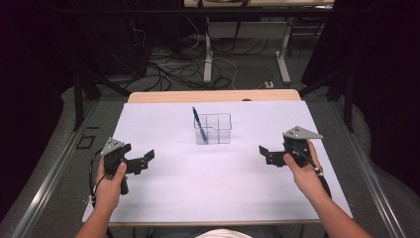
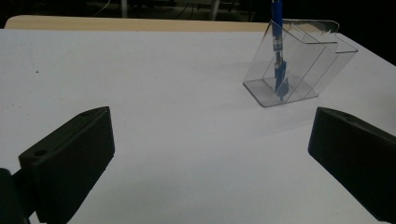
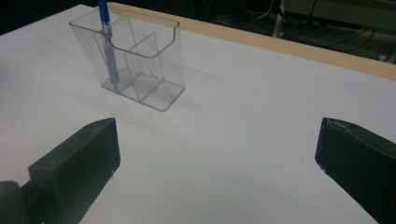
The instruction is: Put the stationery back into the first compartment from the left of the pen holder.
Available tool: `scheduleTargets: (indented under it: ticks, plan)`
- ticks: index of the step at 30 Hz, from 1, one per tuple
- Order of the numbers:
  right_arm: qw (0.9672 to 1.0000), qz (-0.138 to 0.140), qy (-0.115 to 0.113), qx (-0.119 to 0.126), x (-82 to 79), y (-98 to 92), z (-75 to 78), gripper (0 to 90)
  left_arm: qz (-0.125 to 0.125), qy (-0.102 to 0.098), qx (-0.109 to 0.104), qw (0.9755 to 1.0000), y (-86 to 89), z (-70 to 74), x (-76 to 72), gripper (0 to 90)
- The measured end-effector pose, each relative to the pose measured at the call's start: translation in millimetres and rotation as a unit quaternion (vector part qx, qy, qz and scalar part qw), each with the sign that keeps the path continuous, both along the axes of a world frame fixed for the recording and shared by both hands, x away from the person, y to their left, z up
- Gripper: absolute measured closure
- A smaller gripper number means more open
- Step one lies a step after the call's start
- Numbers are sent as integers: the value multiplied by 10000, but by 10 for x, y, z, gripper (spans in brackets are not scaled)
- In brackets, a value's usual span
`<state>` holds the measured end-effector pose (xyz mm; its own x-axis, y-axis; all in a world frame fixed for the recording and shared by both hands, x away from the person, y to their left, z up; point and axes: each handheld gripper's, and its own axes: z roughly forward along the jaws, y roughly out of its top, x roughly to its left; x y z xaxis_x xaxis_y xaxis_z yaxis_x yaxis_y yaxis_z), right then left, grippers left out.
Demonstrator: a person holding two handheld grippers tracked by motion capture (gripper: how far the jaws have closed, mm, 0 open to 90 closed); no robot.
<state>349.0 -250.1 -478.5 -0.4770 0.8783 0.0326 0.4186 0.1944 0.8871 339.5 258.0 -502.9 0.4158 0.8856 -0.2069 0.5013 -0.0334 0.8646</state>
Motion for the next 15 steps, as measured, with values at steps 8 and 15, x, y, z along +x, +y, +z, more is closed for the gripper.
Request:
scheduleTargets:
  ticks: [8,15]
  plan:
    - [9996,-235,102,67,-32,-139,-255,0,3,4,16,10000,-5,-8,2,6]
    - [9991,-381,104,162,-21,-229,-378,0,-8,21,20,10000,-12,-14,3,6]
